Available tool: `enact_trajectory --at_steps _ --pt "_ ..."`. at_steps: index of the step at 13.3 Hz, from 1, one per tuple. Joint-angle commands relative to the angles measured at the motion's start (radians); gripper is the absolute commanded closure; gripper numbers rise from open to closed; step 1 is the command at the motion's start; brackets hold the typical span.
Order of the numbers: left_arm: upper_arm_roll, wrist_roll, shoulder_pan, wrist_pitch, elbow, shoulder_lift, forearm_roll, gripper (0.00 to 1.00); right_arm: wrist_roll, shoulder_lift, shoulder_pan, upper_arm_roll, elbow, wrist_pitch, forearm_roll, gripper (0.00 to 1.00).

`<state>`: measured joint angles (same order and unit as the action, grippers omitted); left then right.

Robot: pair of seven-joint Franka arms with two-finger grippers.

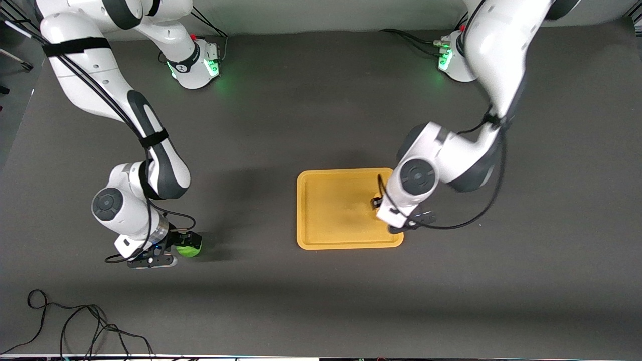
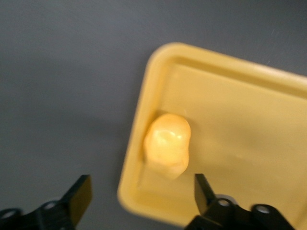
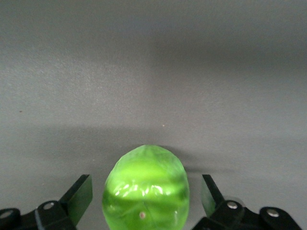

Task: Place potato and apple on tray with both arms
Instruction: 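Open the left gripper and withdraw it while the right gripper grasps the apple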

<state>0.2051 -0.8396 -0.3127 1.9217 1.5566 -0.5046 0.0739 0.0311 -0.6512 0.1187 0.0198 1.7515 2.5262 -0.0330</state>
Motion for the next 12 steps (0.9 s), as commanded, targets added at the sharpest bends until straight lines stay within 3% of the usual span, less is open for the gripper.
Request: enact_trajectory --at_steps 1,3,5,6,9,12 --pt "-0.004 0.15 0.094 -0.14 0.048 0.182 0.015 0.0 0.026 -0.008 0.009 0.003 0.009 0.016 -0.002 0.0" --pt "-0.007 0.305 0.18 -0.208 0.063 0.263 0.029 0.0 0.026 -0.015 0.009 0.005 0.013 0.016 -0.002 0.04" --pt "-0.006 0.463 0.278 -0.263 0.086 0.354 0.03 0.0 0.01 -0.016 0.003 0.003 0.011 0.019 -0.002 0.38" --pt "-0.006 0.528 0.314 -0.303 0.086 0.386 0.03 0.0 0.009 -0.016 -0.001 0.005 0.009 0.019 -0.001 0.49" --pt "-0.006 0.657 0.426 -0.36 0.085 0.448 0.018 0.0 0.01 0.043 0.003 0.005 -0.004 -0.022 0.001 0.52" --pt "-0.015 0.723 0.475 -0.386 0.082 0.498 0.018 0.0 0.021 0.129 0.01 0.003 -0.099 -0.255 -0.001 0.52"
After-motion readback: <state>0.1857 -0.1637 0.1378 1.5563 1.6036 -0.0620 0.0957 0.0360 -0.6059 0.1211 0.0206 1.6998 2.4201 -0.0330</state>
